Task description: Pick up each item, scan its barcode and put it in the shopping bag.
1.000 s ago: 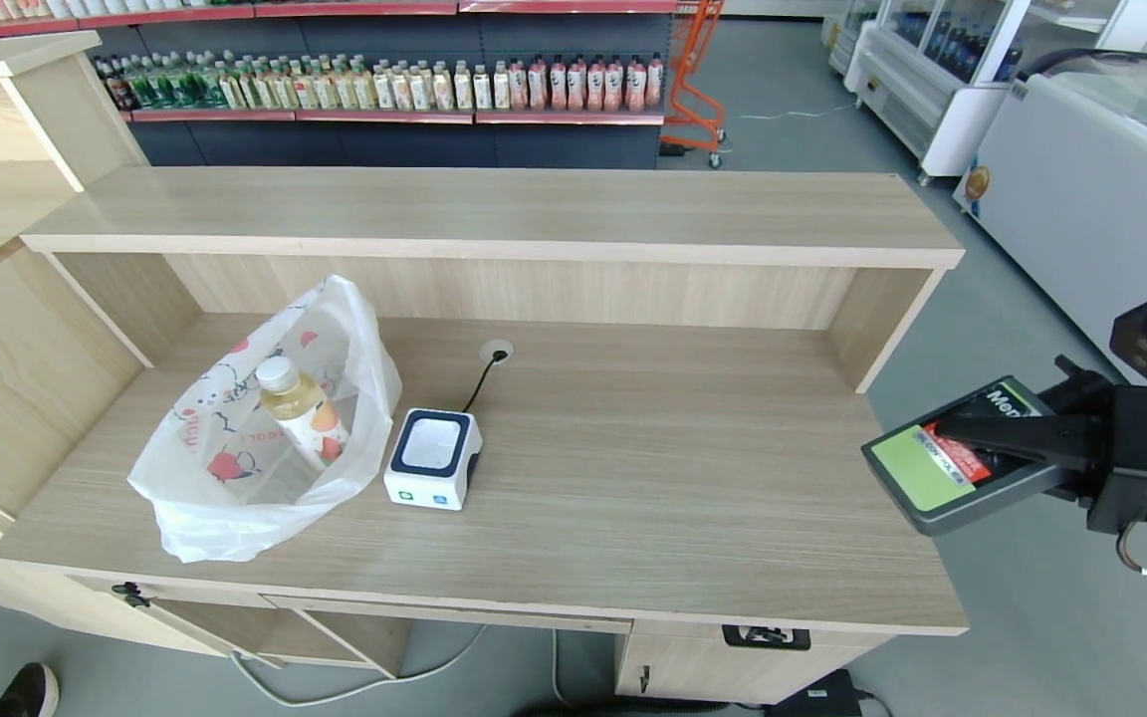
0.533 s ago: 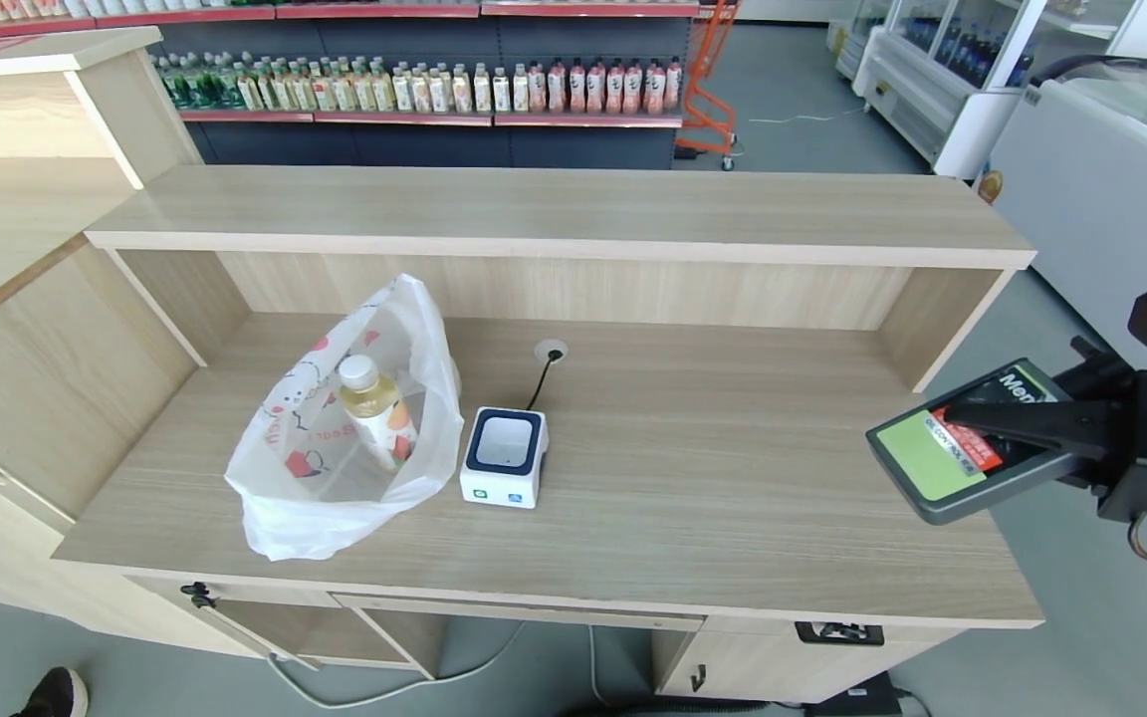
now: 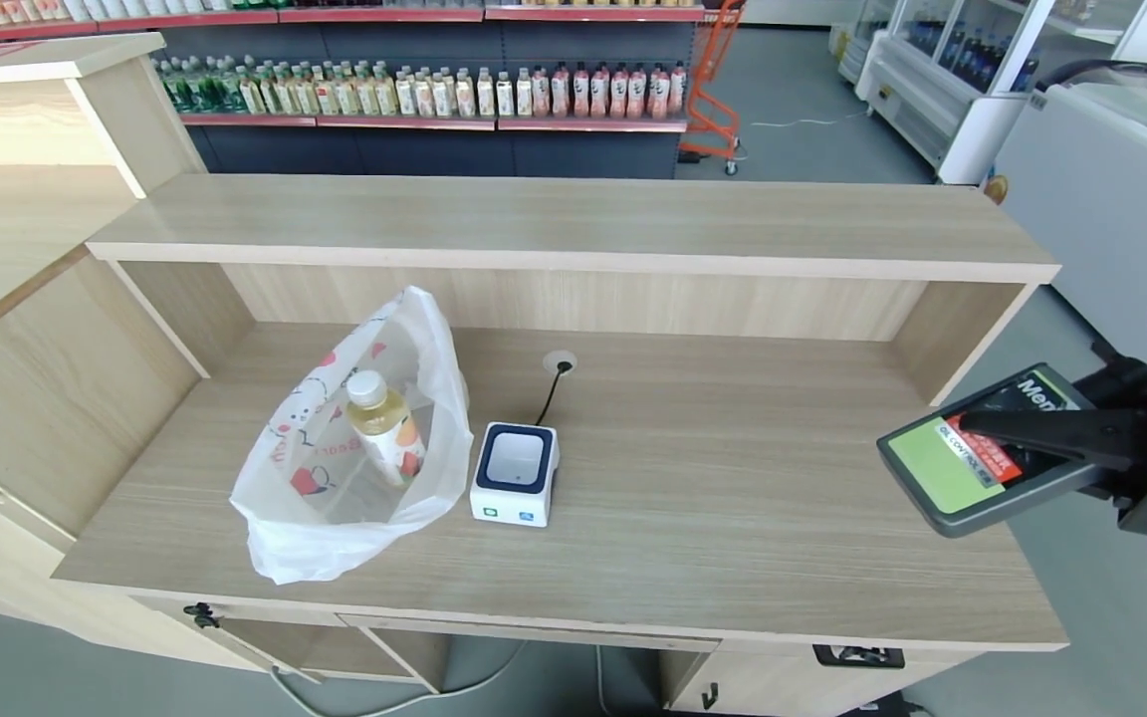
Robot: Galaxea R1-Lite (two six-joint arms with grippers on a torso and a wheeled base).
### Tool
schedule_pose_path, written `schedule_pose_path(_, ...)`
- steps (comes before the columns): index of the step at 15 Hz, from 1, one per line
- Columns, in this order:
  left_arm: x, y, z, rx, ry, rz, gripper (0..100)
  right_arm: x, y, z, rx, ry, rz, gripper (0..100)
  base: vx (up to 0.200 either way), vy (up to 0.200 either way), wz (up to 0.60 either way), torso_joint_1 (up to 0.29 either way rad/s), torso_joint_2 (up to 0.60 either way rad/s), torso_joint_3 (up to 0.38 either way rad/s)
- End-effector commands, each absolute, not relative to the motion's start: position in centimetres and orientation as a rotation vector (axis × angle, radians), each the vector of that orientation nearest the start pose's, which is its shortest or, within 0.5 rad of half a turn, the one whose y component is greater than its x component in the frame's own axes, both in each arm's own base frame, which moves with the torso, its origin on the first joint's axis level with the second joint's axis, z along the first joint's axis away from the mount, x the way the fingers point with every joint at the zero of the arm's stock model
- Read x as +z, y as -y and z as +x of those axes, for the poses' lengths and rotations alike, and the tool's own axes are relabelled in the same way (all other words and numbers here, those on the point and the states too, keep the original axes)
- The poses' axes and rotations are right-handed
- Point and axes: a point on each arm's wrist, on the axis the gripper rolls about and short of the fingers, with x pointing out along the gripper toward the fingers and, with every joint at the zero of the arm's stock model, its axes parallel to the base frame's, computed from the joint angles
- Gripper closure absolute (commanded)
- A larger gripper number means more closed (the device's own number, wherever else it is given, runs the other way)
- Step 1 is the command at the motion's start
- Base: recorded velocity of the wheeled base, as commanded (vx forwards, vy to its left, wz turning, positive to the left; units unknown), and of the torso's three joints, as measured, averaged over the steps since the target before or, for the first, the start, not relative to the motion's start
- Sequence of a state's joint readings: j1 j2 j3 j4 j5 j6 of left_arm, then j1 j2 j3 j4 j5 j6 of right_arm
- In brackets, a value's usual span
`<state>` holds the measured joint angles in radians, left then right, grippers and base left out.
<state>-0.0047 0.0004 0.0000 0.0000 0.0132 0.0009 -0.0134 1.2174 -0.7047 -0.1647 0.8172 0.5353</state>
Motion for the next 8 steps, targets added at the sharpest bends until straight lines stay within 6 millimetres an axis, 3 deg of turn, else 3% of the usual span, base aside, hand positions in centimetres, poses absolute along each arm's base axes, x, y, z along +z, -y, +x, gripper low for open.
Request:
schedule_pose_path(1, 7.55, -0.04, -2.28, 0.009, 0.0, 0.002, 0, 23.23, -1.41, 16.87, 0.698, -0.52, 0.639, 100, 0.2, 0.0, 0.0, 0.027, 0.0, 0.002)
schedule_pose_path(4, 7.55, -0.04, -2.28, 0.009, 0.0, -0.002, 0, 22.78, -1.41, 16.51, 0.693, -0.532, 0.643, 100, 0.0, 0.0, 0.0, 0.0, 0.0, 0.0)
schedule_pose_path(8, 7.56, -0.05, -2.28, 0.012, 0.002, -0.026, 0, 22.66, -1.42, 16.22, 0.693, -0.531, 0.64, 100, 0.0, 0.2, 0.0, -0.006, -0.01, -0.001)
